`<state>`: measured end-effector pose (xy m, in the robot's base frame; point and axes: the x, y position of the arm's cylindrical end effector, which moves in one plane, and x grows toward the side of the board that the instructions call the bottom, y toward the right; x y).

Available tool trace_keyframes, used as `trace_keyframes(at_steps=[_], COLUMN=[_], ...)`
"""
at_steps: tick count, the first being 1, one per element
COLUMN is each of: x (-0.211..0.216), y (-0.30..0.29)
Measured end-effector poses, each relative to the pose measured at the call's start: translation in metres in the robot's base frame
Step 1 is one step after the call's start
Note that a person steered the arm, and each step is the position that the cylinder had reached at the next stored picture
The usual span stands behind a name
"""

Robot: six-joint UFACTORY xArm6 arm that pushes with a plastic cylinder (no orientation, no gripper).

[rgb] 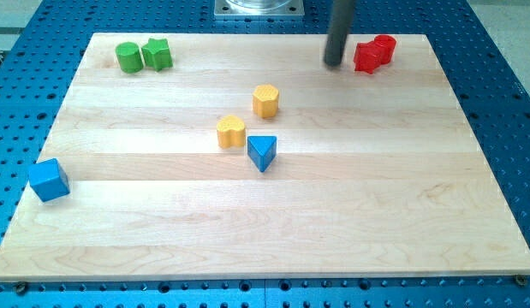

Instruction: Push the hexagon into the heart

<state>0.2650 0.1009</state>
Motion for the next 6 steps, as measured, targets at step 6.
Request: trace_keyframes(at_steps=[6], x=[0.146], y=[-0.177])
